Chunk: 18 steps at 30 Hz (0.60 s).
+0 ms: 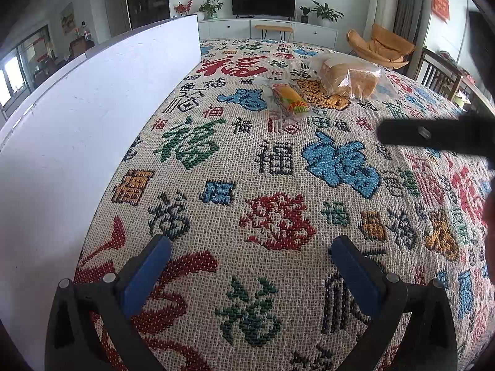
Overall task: Organize snacks
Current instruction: 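Reach the right tool to the corn-printed sausage snack and close on it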
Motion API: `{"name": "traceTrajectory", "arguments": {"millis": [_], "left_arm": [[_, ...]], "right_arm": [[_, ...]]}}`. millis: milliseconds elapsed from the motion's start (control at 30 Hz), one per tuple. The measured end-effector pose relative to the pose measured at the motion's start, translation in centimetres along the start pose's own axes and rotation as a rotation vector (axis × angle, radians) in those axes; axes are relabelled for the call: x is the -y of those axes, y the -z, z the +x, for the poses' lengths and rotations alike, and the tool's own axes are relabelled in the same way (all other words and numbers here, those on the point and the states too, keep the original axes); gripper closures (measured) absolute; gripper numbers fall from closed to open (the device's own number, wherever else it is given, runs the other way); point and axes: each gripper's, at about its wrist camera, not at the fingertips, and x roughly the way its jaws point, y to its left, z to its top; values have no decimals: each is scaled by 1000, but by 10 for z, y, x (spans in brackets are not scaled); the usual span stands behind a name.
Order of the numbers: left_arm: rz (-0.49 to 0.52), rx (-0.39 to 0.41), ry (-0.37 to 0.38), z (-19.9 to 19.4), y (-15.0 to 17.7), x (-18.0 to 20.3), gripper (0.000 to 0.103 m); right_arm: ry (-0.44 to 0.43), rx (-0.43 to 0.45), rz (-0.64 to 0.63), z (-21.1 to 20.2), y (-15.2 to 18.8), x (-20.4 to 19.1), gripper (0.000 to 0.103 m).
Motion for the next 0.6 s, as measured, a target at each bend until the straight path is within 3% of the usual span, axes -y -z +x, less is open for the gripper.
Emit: {"name": "traceTrajectory", "arguments": {"millis": [167,333,400,467,600], "left_arm": [[-12,8,17,-1,0,-2,0],[-22,13,30,-2,1,-5,0],[-25,15,34,-3,1,-6,0],[-27,17,37,-3,1,-6,0],[-25,16,35,-3,2,-6,0]], "right_arm": [[16,-131,-112,70,-71,-46,25],[146,-215,-167,120,-86,-70,27],[208,-176,-196,118,-82,-74,46],[199,-176,-177,112,-79,-72,65],[154,-164,-147,82,-65,-55,69]]}}
